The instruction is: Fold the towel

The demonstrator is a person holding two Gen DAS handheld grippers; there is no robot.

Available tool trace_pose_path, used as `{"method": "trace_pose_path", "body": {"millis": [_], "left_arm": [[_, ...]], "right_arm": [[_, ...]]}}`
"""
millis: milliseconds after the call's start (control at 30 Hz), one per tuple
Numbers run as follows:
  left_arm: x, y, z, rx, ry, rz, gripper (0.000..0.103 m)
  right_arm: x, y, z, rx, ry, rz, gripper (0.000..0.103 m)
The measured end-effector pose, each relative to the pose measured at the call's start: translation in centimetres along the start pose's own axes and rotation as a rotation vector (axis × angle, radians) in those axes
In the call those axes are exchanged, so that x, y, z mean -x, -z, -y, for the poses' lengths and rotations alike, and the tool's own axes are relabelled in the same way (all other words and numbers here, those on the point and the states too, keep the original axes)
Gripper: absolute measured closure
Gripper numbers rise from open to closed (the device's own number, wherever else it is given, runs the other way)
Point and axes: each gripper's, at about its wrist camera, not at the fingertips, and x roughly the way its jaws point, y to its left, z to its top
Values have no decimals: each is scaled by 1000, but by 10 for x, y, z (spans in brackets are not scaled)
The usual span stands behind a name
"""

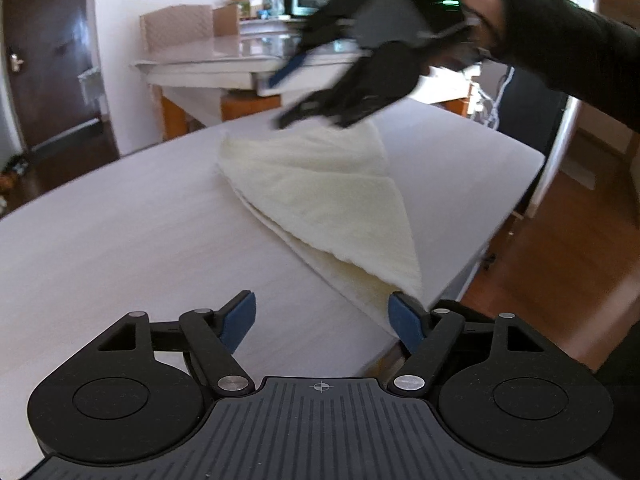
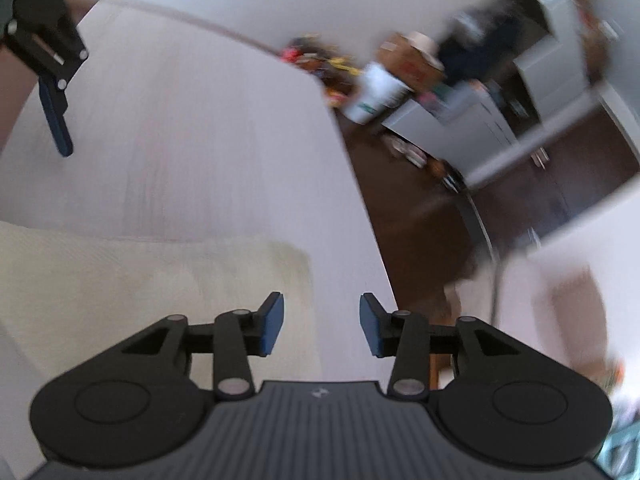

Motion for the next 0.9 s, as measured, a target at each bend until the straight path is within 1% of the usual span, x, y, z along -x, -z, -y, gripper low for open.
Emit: {"method": "trace_pose_path", "body": {"millis": [67, 133, 200, 267, 333, 400, 467, 500, 533, 600, 633, 700, 767, 833, 900], "left_arm": [[4, -4, -3, 7, -33, 14, 22], [6, -13, -4, 15, -52, 39, 21], [3, -21, 1, 4, -41, 46, 21], [-5, -30, 13, -29, -17, 51, 21], [-13, -35, 20, -50, -3, 46, 21], [-27, -38, 30, -77, 16, 28, 21], [-37, -37, 34, -91, 13, 13, 21], [-41, -35, 36, -99, 4, 3, 21], [-44, -33, 39, -107, -5, -7, 21], [-48, -30, 40, -116, -19, -18, 21], [-50, -29, 41, -123, -40, -22, 21], [-50, -28, 40, -107, -48, -23, 21], [-48, -26, 37, -99, -54, -32, 21], [-49, -24, 34, -109, -60, -59, 21], [-49, -23, 34, -114, -57, -55, 21]], "right_arm": [[11, 28, 15, -198, 36, -34, 60], [17, 48, 25, -342, 49, -61, 64], [21, 65, 34, -461, 58, -77, 65], [27, 82, 40, -573, 77, -80, 65], [26, 89, 45, -629, 90, -89, 71], [28, 100, 46, -667, 111, -100, 74], [24, 112, 54, -740, 138, -101, 82], [22, 116, 56, -762, 153, -103, 88], [19, 118, 60, -783, 166, -100, 89], [15, 125, 66, -817, 184, -94, 88], [15, 131, 64, -824, 189, -92, 87], [7, 134, 67, -834, 180, -88, 87], [2, 138, 62, -824, 172, -99, 87], [2, 148, 52, -801, 165, -127, 88], [5, 154, 48, -794, 172, -127, 87]]}}
